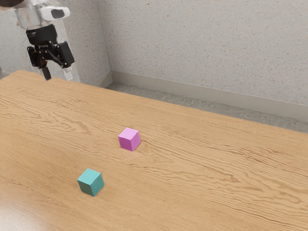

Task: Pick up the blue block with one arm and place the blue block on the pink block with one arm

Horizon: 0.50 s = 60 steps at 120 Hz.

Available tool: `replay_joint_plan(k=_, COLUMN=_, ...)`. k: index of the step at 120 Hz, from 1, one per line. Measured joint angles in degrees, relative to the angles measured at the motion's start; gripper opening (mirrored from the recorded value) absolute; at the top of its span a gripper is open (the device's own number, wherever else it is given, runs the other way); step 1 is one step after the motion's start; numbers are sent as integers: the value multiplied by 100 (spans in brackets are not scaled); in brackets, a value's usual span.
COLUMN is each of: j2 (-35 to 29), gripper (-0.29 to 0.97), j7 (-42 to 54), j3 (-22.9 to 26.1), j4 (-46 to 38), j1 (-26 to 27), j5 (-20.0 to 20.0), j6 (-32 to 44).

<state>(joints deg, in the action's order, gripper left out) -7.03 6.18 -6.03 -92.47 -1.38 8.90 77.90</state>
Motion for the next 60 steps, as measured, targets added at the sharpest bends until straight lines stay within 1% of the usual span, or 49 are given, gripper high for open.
replay_joint_plan(k=7, j2=-257, gripper=68, j7=-42, j3=157, j4=-1271, j1=166, j5=253, j6=643)
replay_joint_plan(k=14, j2=-435, gripper=68, j7=-87, j3=212, j4=-1967, j1=206, j5=461, j6=1211)
replay_joint_plan(k=22, j2=-982, gripper=68, j7=-155, j3=235, j4=-3047, j1=320, j5=615, j6=1952)
replay_joint_plan(k=28, j2=-1189, gripper=68, j7=-214, j3=239, j4=-3580, j1=379, j5=690, j6=2396)
replay_joint_plan(k=44, j2=-1547, gripper=68, j7=-328, j3=230, j4=-4205, j1=440, j5=743, j6=3163)
replay_joint_plan(k=49, j2=-1657, gripper=68, j7=-355, j3=194, j4=-4260, j1=444, j5=724, j6=3266)
replay_joint_plan(k=60, j2=-1809, gripper=68, j7=-385, j3=-97, j4=-4285, j1=445, j5=696, j6=3358)
